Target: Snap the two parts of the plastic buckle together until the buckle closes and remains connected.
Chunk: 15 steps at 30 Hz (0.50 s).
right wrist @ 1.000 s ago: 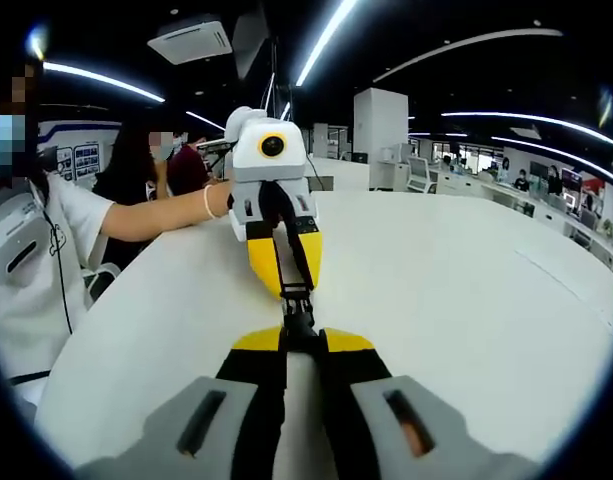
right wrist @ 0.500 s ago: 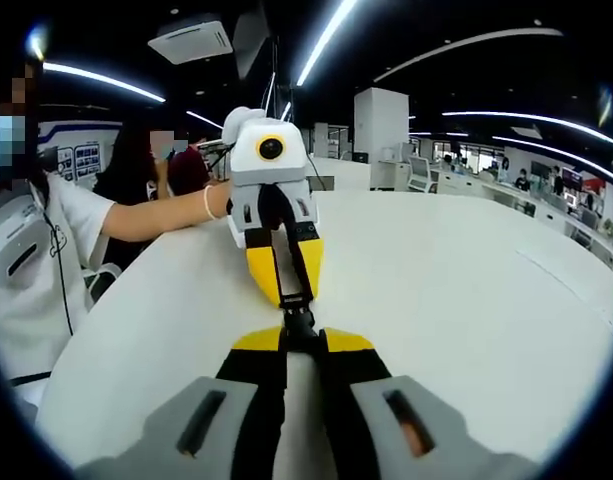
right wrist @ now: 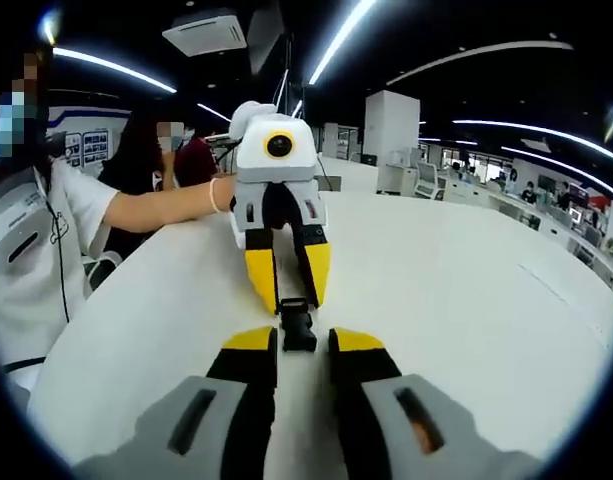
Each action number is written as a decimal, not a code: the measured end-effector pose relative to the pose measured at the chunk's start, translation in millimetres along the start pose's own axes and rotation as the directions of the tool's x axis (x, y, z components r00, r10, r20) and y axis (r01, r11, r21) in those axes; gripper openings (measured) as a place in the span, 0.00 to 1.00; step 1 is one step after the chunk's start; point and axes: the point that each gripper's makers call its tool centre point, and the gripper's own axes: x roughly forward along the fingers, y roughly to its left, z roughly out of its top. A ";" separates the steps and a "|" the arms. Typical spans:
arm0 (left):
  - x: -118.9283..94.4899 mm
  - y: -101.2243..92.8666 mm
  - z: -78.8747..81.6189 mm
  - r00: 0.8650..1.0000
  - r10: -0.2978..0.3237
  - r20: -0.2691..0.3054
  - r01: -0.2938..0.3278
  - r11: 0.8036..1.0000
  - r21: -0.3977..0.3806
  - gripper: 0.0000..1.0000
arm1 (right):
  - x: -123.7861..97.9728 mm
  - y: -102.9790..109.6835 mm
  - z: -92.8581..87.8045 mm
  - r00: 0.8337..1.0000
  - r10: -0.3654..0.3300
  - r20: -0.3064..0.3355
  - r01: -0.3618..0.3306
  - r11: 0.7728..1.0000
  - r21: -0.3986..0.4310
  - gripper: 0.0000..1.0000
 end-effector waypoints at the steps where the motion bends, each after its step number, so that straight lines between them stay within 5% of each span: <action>1: -1.9 -0.5 0.7 1.000 0.000 0.000 0.000 1.000 -0.008 0.21 | -1.5 1.3 -0.6 1.000 -0.003 -0.002 0.003 1.000 -0.002 0.25; 15: -12.1 -0.2 -3.1 0.998 0.063 -0.025 -0.064 0.998 -0.023 0.22 | -10.3 -1.2 -7.7 1.000 -0.018 0.003 0.018 0.999 0.046 0.22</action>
